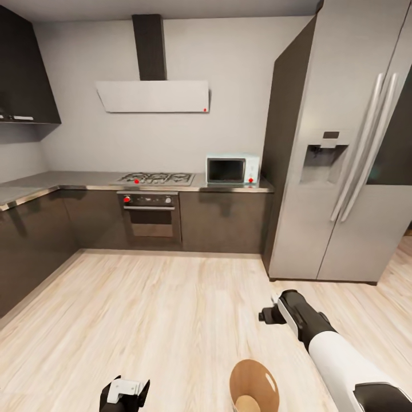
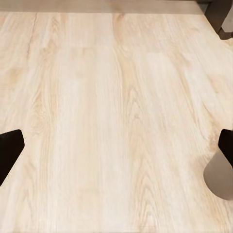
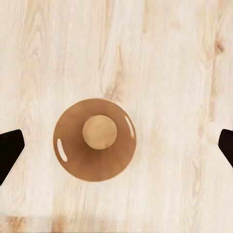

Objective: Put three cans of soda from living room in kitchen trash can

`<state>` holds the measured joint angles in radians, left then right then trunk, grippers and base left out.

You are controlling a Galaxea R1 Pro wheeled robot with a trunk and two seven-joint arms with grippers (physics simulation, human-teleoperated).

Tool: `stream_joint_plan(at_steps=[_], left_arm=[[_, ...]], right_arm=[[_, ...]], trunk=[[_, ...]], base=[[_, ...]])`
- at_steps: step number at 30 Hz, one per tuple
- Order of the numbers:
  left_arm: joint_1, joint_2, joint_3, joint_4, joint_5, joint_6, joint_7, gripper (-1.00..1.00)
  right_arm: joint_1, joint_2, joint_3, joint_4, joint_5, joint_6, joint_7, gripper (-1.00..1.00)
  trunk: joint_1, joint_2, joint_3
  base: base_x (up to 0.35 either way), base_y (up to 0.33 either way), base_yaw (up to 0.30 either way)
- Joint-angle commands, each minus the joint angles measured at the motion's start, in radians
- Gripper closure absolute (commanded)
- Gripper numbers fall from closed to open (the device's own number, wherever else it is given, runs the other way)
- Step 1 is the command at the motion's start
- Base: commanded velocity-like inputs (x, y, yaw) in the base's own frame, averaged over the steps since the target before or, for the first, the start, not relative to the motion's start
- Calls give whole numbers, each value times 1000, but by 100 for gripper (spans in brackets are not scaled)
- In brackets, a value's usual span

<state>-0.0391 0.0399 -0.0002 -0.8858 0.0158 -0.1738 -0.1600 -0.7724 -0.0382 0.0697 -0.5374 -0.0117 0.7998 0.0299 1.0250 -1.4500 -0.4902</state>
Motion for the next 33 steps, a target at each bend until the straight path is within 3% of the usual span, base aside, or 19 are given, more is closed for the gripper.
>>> stream_joint_plan(at_steps=[1, 16, 21, 24, 25, 28, 33], left_arm=[[0, 0, 0, 0, 0, 0, 0, -100], [-1, -1, 3, -2, 5, 2, 2, -100], [-1, -1, 1, -2, 6, 6, 1, -100], [-1, -2, 0, -1, 6, 7, 1, -100], [-1, -2, 0, -1, 5, 8, 1, -100], [-1, -2, -2, -1, 4, 9, 0, -100], [-1, -2, -3, 0, 1, 10, -1, -100]], right_arm=[[0, 0, 0, 0, 0, -2, 0, -100], [4, -12, -3, -1, 1, -9, 47, -100], [4, -28, -7, -1, 0, -10, 51, -100], [4, -43, -39, -1, 0, -9, 53, -100], [4, -63, -67, -1, 0, -9, 55, -100], [4, -92, -101, 10, 0, -8, 65, -100], [4, -102, -114, 58, 1, -9, 81, -100]], trunk=[[0, 0, 0], [0, 0, 0], [19, -35, -16], [31, -56, -25], [35, -63, -28], [46, -84, -38], [65, -119, -53]], base=[[133, 168, 0], [43, 44, 0], [1, 1, 0], [0, 0, 0], [0, 0, 0], [0, 0, 0], [0, 0, 0]])
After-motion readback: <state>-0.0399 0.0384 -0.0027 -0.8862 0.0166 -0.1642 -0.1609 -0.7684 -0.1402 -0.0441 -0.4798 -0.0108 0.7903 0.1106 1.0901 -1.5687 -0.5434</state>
